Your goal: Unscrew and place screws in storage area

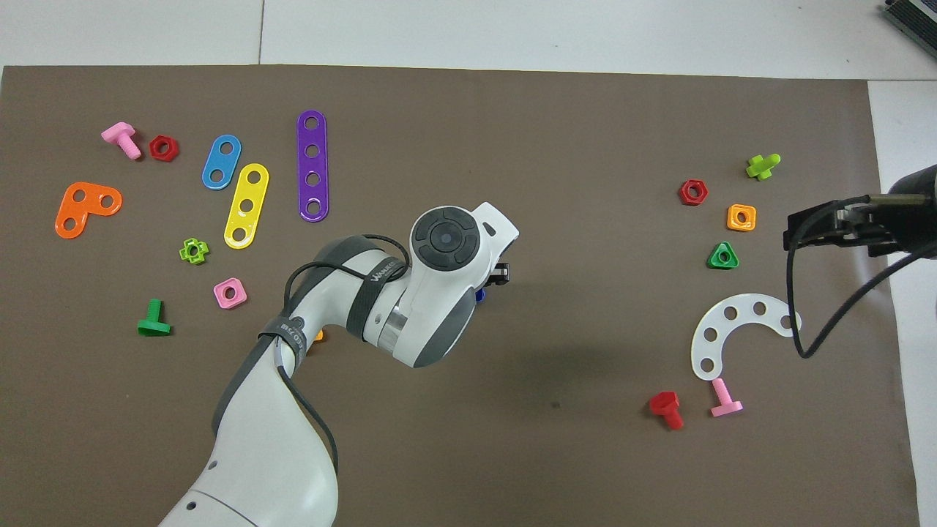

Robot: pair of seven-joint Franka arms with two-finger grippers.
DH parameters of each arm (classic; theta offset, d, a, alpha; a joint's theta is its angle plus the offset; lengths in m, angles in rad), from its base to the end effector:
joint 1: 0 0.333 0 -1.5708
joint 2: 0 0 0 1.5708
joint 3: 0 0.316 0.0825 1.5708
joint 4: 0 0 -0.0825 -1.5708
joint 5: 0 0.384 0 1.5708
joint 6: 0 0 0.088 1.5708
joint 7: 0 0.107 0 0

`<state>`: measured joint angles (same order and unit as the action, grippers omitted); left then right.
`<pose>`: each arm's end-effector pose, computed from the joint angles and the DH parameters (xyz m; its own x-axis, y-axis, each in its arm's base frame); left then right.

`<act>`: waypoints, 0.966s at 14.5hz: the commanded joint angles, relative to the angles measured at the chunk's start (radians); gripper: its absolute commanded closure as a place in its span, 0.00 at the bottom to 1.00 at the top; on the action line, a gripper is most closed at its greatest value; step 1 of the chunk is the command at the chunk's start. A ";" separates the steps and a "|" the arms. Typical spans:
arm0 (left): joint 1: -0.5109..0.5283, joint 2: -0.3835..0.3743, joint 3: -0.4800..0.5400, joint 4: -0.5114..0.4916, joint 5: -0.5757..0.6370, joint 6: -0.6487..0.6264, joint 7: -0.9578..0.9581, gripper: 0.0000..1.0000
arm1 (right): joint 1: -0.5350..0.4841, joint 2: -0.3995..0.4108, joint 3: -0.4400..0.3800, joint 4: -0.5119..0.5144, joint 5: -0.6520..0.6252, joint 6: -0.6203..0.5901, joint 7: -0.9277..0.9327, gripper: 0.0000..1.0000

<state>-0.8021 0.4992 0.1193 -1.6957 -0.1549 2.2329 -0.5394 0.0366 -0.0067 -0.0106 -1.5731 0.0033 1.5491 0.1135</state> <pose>0.5158 -0.4366 0.3120 0.9978 -0.0663 -0.0008 -0.0660 -0.9946 0.0799 0.5500 0.0146 0.6252 0.9960 -0.0873 -0.0176 -0.0874 -0.9962 -0.0014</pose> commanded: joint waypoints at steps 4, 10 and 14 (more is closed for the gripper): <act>-0.019 -0.014 0.016 -0.004 0.018 -0.059 0.003 0.74 | 0.000 -0.018 -0.003 -0.018 0.009 -0.006 -0.025 0.00; 0.020 0.030 0.020 0.186 -0.051 -0.252 0.001 1.00 | 0.000 -0.018 -0.003 -0.019 0.009 -0.006 -0.025 0.00; 0.127 0.071 0.017 0.355 -0.057 -0.429 0.004 1.00 | 0.000 -0.018 -0.003 -0.019 0.009 -0.006 -0.025 0.00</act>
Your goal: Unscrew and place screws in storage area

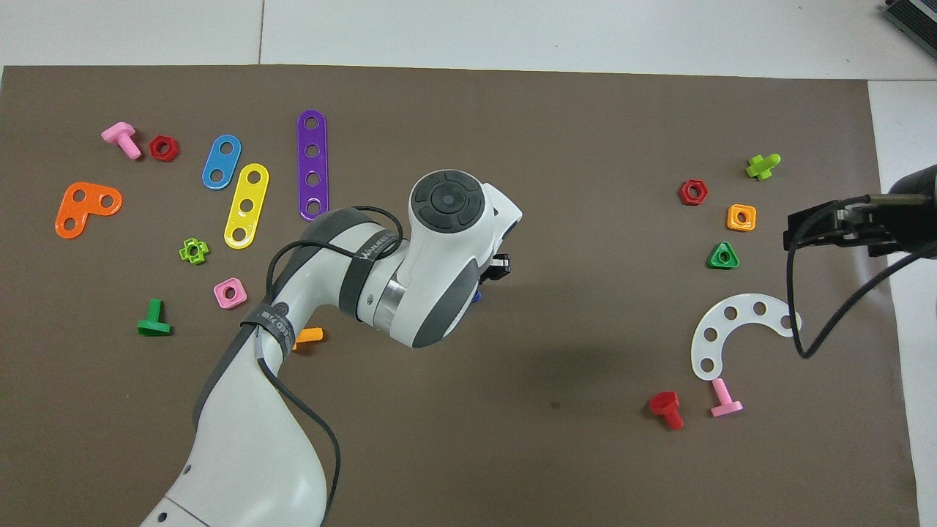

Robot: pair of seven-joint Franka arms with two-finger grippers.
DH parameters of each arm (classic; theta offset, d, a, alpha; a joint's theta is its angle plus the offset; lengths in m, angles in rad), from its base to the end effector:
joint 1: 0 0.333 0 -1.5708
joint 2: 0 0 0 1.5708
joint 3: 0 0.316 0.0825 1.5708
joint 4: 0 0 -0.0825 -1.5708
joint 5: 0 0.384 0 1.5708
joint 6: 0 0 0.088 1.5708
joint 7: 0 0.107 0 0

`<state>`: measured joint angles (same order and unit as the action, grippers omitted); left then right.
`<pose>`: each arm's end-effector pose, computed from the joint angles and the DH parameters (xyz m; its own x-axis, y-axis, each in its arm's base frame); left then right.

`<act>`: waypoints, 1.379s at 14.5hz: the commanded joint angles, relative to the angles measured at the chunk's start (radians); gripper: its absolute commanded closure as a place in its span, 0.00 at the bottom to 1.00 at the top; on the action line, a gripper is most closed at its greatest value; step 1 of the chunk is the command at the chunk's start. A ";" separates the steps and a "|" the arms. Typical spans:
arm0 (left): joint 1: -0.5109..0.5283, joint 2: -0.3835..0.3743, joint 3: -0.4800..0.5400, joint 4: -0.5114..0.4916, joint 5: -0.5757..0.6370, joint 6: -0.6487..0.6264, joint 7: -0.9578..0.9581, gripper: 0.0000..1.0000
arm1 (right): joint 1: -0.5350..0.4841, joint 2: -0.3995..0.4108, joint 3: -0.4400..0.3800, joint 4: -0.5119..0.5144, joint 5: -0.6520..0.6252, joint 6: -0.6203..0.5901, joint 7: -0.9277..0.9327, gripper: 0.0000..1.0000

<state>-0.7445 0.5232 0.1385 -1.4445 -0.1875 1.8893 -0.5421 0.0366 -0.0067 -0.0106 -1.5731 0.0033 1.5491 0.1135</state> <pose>0.5538 -0.4203 0.3826 0.9929 -0.0173 -0.1179 -0.0114 -0.9987 0.0504 0.5500 0.0146 0.6252 0.9960 -0.0873 -0.0176 -0.0874 -0.9962 -0.0014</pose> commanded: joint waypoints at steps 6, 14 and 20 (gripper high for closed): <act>0.335 0.032 0.000 0.084 -0.044 -0.223 0.261 1.00 | 0.005 -0.019 0.011 -0.018 0.011 -0.038 -0.029 0.00; 0.392 -0.107 0.007 -0.362 0.006 0.122 0.500 1.00 | 0.123 -0.058 0.017 -0.155 0.012 0.156 0.113 0.01; 0.418 -0.109 0.027 -0.369 0.022 0.140 0.522 0.00 | 0.302 0.025 0.017 -0.228 -0.009 0.343 0.328 0.01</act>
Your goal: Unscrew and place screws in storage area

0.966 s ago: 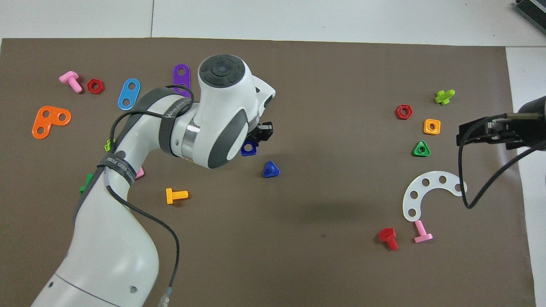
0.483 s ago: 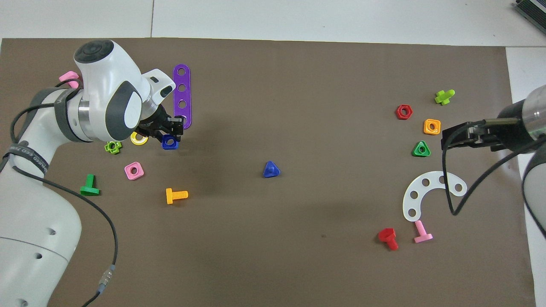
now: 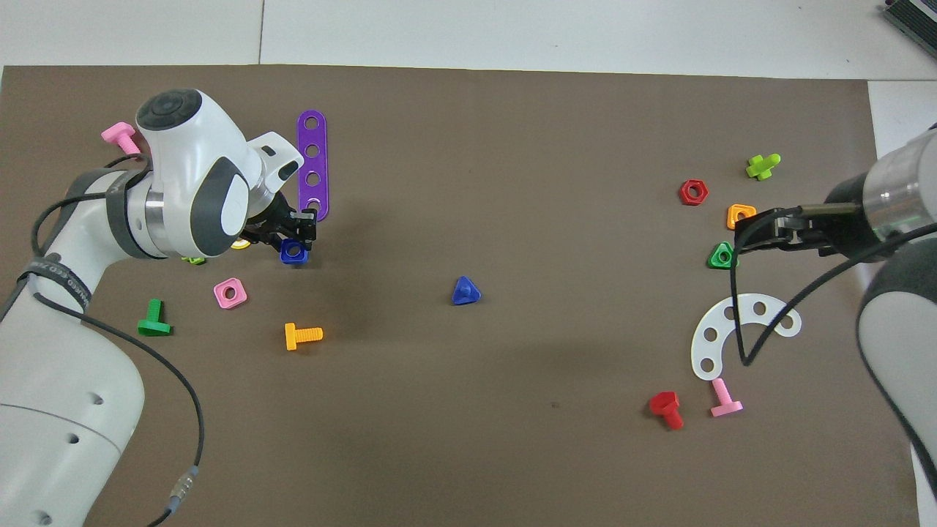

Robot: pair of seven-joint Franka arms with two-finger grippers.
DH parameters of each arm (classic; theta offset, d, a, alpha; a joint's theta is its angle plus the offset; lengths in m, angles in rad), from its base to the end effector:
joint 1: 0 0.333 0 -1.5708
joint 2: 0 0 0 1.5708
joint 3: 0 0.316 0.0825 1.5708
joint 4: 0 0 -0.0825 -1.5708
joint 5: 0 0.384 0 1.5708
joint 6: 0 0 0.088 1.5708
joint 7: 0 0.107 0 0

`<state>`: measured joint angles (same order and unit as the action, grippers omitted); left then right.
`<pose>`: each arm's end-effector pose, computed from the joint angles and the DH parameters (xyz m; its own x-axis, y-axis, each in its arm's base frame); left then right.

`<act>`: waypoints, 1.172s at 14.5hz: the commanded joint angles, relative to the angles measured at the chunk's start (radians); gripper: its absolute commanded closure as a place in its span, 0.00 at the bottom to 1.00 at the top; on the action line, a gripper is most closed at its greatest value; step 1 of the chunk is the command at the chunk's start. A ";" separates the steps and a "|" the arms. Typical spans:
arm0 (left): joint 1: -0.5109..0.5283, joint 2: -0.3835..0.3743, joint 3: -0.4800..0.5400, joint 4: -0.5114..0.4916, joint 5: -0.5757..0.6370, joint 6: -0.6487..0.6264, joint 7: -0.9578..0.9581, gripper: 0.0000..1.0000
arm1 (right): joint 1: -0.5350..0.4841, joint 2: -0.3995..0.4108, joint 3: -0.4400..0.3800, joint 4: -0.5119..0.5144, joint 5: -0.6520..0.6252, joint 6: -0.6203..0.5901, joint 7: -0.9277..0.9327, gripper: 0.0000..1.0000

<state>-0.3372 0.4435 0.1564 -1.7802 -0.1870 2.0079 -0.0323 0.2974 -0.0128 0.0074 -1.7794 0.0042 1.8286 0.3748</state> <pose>0.6154 -0.1308 0.2951 0.9750 -0.0660 -0.2122 -0.0510 -0.9958 0.0754 0.5394 0.1701 0.5549 0.9959 -0.0715 0.0562 -0.0701 -0.9972 -0.0264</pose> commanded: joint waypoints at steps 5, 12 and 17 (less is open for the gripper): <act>0.032 -0.086 0.132 0.033 0.021 -0.113 0.076 0.00 | 0.175 0.183 -0.003 -0.021 -0.029 0.253 0.220 0.01; 0.182 -0.281 0.183 -0.108 0.021 -0.275 0.200 0.00 | 0.273 0.347 -0.001 -0.018 -0.056 0.449 0.320 0.05; 0.210 -0.423 0.184 -0.267 0.073 -0.268 0.187 0.00 | 0.338 0.459 -0.003 -0.005 -0.202 0.538 0.450 0.13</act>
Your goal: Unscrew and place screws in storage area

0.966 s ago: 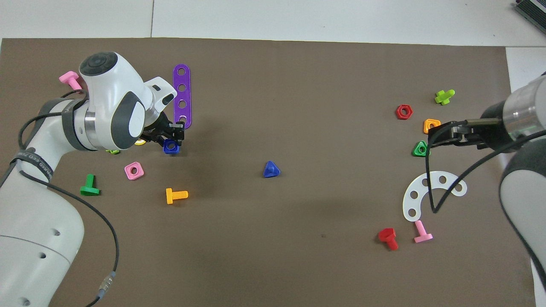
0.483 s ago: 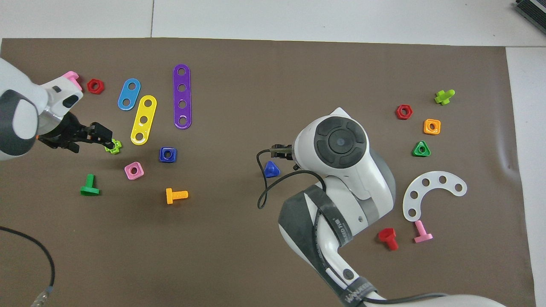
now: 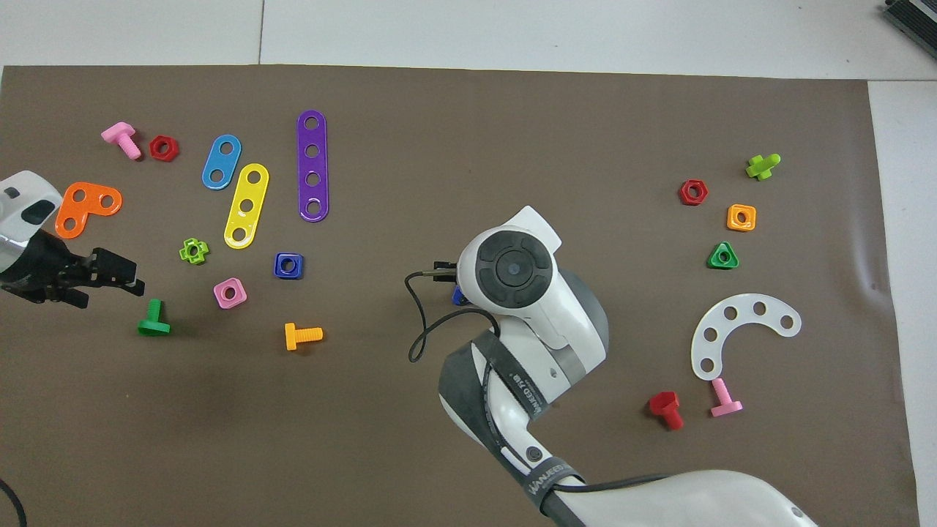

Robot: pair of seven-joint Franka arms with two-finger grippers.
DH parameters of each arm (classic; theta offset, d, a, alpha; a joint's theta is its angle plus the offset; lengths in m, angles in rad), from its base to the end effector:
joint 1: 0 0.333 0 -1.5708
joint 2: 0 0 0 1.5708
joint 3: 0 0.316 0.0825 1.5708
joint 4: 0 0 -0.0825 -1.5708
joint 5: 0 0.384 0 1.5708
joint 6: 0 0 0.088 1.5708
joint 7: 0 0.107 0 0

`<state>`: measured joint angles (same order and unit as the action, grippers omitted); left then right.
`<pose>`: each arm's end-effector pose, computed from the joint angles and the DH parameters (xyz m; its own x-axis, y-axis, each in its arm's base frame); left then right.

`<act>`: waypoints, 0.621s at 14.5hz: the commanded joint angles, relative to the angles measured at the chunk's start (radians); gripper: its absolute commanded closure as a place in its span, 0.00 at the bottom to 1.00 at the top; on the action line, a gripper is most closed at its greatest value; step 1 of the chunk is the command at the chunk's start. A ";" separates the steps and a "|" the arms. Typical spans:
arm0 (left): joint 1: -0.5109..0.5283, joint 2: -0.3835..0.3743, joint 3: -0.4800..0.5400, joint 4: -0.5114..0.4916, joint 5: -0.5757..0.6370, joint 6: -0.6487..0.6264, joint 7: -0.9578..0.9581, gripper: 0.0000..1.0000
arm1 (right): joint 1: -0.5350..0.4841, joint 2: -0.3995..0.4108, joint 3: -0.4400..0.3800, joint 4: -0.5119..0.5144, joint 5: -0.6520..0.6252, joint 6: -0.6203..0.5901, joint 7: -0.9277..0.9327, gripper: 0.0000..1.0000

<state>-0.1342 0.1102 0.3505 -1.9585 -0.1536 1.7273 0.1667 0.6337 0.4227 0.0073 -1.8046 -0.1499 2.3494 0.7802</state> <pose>0.5319 0.0987 0.4008 0.9484 0.0745 -0.3083 0.1260 -0.9805 0.1507 0.5304 0.3926 0.3230 0.9857 -0.0406 0.1635 -0.0412 -0.9992 0.0005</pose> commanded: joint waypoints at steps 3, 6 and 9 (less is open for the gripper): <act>0.022 -0.150 -0.008 -0.118 0.043 -0.020 -0.018 0.00 | 0.017 0.024 -0.003 0.011 -0.048 -0.004 0.054 0.17; 0.025 -0.216 -0.008 -0.112 0.063 -0.022 -0.044 0.00 | 0.024 0.022 -0.003 0.011 -0.048 -0.025 0.056 0.24; 0.005 -0.250 -0.043 -0.013 0.170 -0.028 -0.087 0.00 | 0.026 0.021 -0.001 0.011 -0.048 -0.038 0.056 0.28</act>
<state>-0.1179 -0.1004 0.3373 -2.0226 -0.0480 1.7106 0.1213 0.6561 0.4502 0.0066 -1.8007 -0.1773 2.3432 0.8073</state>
